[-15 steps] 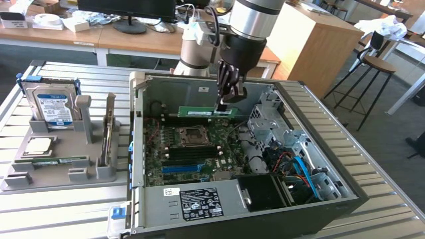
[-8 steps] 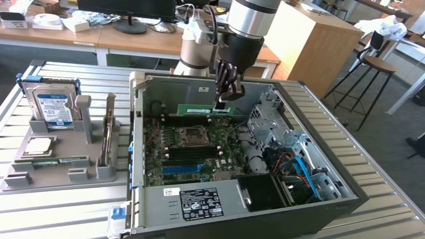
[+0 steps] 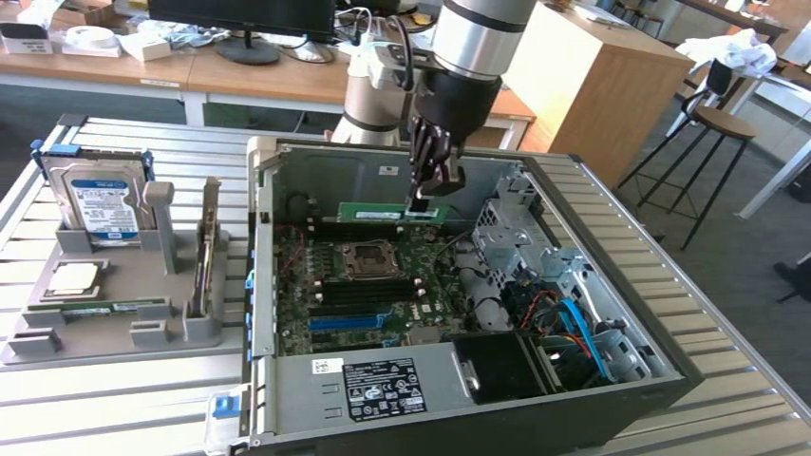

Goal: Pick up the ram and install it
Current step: 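Pick up the ram and move it above insertion slot, then insert the ram into the slot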

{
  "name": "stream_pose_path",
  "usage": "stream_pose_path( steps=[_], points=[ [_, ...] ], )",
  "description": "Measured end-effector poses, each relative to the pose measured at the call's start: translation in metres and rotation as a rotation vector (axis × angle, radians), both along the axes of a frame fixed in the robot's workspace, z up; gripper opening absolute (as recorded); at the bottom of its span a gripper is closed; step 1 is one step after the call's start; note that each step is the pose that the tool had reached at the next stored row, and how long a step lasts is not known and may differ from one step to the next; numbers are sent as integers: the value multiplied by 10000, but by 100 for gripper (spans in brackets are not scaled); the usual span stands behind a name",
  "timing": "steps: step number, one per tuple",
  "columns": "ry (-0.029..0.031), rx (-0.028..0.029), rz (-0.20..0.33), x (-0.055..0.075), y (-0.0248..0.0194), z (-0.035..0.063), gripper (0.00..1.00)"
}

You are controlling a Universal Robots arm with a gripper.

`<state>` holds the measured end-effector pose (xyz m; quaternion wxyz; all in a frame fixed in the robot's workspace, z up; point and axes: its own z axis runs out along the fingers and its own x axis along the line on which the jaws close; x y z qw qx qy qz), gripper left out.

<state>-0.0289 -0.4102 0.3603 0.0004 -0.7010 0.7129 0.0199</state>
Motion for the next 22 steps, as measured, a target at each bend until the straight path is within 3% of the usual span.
stream_pose_path(
  steps=[6,22],
  points=[
    [1,0,0,0,0,-72,11],
    [-1,4,0,0,0,-88,11]
  ],
)
